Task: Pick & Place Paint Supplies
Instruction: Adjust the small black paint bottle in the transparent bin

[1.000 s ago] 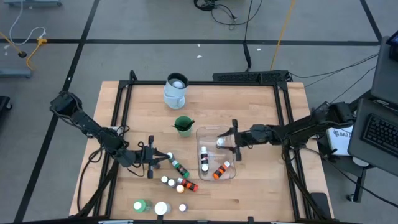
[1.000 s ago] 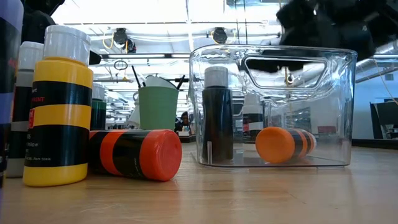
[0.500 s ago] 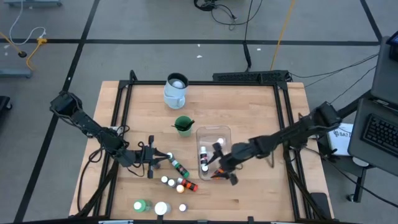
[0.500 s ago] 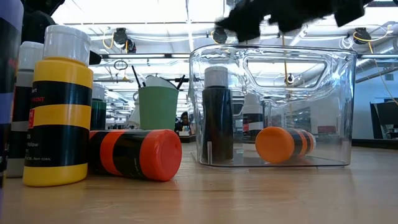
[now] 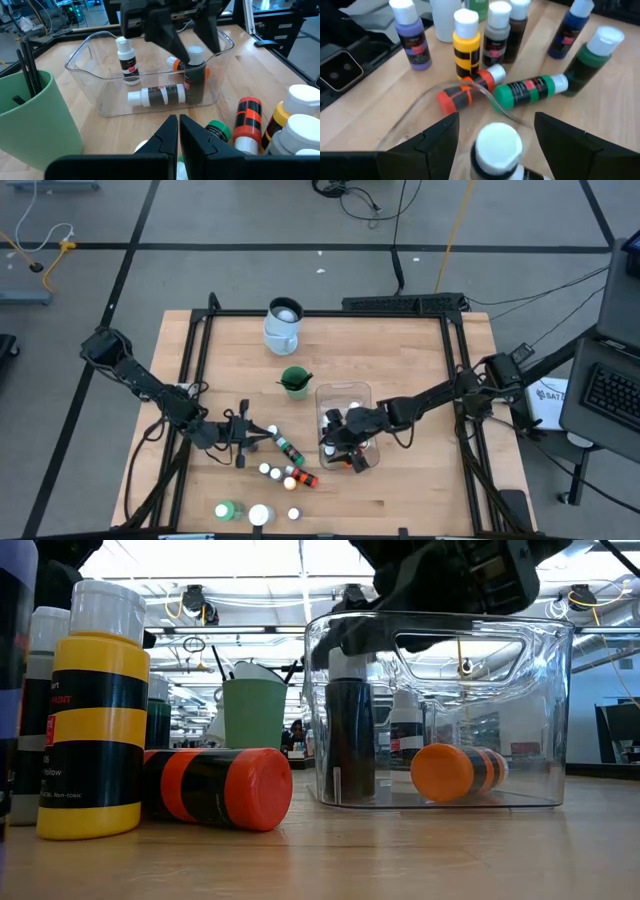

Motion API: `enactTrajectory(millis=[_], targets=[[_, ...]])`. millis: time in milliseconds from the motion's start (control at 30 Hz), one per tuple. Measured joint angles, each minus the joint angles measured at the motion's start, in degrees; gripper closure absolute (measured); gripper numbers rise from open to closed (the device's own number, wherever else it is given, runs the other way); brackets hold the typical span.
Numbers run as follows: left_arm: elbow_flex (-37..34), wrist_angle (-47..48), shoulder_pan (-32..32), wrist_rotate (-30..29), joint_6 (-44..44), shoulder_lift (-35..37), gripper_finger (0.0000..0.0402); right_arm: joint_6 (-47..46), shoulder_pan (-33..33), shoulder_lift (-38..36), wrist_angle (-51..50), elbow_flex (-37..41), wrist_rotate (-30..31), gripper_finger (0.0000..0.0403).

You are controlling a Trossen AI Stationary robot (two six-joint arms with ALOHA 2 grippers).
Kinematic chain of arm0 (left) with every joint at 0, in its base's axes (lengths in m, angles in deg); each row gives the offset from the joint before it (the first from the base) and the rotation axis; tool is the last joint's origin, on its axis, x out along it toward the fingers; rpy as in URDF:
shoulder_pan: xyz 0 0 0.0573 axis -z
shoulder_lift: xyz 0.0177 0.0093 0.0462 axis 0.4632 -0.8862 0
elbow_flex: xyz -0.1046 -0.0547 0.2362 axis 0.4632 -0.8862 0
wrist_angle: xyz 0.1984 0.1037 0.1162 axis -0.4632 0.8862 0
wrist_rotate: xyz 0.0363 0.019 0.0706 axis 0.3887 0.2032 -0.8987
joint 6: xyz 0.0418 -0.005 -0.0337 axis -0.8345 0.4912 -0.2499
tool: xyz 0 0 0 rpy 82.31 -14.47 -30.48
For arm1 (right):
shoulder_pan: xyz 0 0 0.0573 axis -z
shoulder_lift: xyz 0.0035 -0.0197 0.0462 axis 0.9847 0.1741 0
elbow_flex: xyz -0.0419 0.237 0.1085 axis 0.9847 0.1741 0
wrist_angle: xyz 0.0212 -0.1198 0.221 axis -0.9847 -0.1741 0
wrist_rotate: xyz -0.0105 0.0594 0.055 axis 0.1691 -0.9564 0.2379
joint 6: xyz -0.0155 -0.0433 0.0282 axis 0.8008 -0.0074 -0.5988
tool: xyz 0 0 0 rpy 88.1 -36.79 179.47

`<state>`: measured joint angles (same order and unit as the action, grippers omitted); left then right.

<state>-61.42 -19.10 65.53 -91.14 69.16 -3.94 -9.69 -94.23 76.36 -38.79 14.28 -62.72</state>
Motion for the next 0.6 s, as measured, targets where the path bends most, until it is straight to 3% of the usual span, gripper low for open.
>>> enactTrajectory(millis=[333,600], targets=[[0.00,-0.02,0.00,0.02,0.02,0.02,0.0380,-1.62,-0.04,0.00,-2.93,-0.02,0.03,0.0171],[0.00,-0.03,0.00,0.02,0.04,0.00,0.0380,-1.22,-0.04,-0.02,-2.89,-0.02,0.00,0.0276]])
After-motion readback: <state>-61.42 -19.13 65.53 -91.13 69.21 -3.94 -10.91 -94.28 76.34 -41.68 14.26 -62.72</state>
